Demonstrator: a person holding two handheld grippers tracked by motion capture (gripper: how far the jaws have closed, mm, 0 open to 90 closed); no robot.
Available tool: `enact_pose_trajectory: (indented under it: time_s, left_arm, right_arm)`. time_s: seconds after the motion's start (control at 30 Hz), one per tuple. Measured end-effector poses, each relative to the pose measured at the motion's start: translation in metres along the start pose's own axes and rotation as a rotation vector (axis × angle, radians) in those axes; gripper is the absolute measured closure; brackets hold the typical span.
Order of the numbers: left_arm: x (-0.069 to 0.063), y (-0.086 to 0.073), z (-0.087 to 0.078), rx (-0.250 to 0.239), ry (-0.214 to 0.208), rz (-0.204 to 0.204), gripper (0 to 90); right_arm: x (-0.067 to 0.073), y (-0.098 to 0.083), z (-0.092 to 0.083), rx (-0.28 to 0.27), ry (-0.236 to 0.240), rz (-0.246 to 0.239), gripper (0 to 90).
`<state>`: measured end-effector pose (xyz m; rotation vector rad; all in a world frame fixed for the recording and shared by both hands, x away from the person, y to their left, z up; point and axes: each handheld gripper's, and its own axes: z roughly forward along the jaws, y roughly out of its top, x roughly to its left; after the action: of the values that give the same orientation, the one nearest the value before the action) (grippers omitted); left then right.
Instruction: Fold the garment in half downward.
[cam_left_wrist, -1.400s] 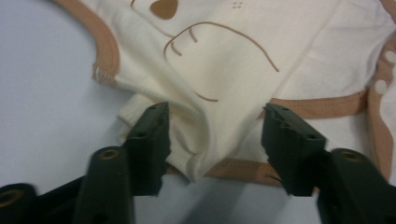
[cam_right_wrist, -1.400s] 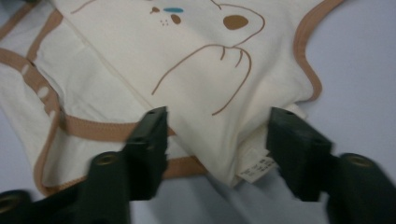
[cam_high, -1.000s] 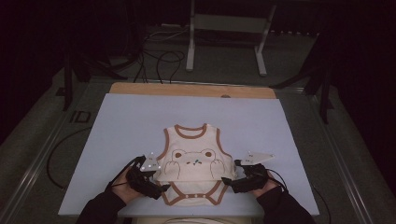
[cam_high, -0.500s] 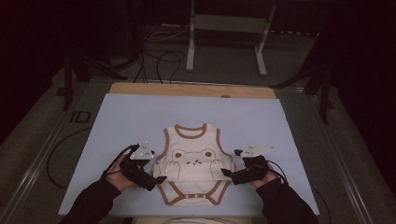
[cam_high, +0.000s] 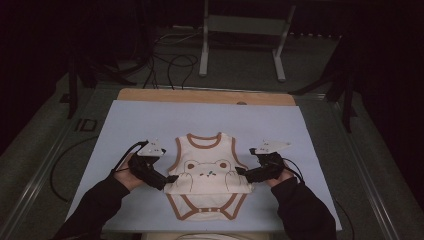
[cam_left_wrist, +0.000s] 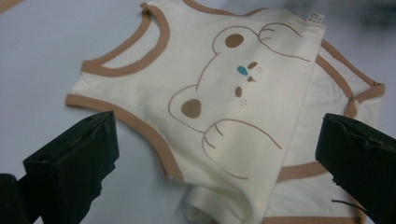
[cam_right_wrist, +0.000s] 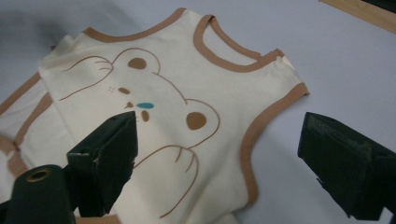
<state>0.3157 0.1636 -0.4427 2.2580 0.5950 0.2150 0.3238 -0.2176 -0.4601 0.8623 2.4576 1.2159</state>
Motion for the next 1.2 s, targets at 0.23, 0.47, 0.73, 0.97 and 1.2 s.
enact_pose_trajectory:
  time_s: [0.23, 0.47, 0.73, 0.97, 1.2]
  left_arm:
    - [0.014, 0.006, 0.01, 0.013, -0.007, 0.001, 0.2]
    - [0.027, 0.009, 0.022, 0.02, 0.006, 0.004, 0.2]
    - [0.046, 0.012, 0.031, -0.014, 0.021, -0.007, 0.2]
    - [0.063, 0.014, 0.042, -0.009, -0.007, -0.032, 0.2]
    - [0.074, 0.016, 0.056, -0.006, 0.013, -0.029, 0.6]
  right_arm:
    - [-0.013, 0.004, 0.018, 0.014, 0.014, 0.006, 12.6]
    - [-0.021, 0.008, 0.033, 0.032, 0.026, -0.003, 12.8]
    - [-0.035, 0.014, 0.048, 0.042, 0.03, 0.003, 13.0]
    - [-0.046, 0.017, 0.062, 0.071, 0.024, 0.033, 13.0]
    - [-0.055, 0.021, 0.077, 0.096, 0.015, 0.054, 12.9]
